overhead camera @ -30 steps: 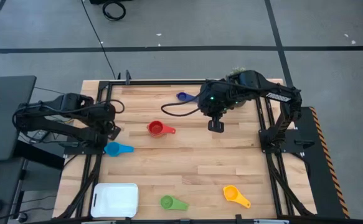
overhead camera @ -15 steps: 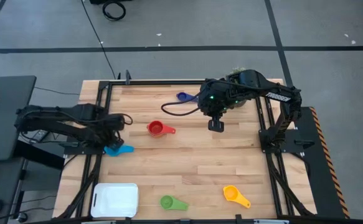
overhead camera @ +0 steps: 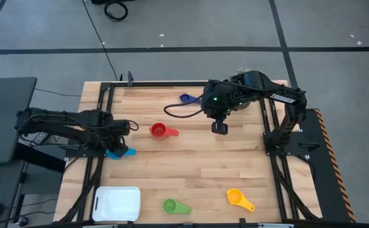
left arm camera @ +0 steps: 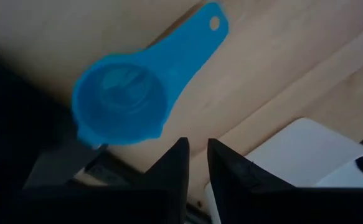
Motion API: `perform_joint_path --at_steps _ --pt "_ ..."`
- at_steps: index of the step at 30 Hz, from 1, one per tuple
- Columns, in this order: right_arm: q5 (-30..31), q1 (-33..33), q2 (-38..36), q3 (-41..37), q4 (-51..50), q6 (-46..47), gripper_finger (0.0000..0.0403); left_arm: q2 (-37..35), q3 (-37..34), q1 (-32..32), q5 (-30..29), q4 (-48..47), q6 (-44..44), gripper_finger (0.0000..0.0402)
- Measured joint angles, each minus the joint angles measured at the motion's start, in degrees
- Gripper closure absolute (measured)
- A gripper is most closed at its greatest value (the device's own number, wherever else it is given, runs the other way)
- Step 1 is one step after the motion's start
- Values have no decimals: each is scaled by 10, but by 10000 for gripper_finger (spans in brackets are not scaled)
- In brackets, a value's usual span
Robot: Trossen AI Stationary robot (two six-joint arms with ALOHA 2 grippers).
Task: Nest measuring cups in basket
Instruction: Stack the light blue measuring cup into the red measuring cup
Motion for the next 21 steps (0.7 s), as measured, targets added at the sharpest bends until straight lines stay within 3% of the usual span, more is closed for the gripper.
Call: perform_joint_path --at_steps 14,21 --pt "-4 0 0 0 0 1 398 0 -52 -19 -10 52 18 299" --pt "-4 0 0 0 0 1 398 9 -54 -51 -32 64 -23 299"
